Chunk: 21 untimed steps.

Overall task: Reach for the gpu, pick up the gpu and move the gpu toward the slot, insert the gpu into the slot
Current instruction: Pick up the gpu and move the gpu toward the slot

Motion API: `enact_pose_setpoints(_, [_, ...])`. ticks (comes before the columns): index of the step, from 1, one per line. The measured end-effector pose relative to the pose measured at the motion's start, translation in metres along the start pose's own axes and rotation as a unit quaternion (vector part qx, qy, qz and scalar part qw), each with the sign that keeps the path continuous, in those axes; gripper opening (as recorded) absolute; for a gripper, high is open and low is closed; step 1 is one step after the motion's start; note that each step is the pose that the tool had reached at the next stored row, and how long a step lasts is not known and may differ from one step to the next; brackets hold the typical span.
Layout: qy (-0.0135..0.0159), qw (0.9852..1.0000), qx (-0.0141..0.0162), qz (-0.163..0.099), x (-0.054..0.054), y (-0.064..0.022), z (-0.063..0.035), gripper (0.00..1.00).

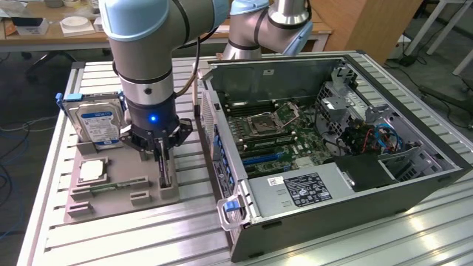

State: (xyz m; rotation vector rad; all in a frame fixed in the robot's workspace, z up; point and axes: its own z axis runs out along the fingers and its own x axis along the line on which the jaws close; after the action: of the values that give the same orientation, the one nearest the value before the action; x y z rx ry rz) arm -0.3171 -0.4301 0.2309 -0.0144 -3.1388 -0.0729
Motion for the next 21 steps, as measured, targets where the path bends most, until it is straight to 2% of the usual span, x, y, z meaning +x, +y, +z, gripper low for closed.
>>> enact_pose_setpoints(21, [0.0001, 1.0, 0.0, -0.002, 0.0, 0.0, 0.0, 0.26])
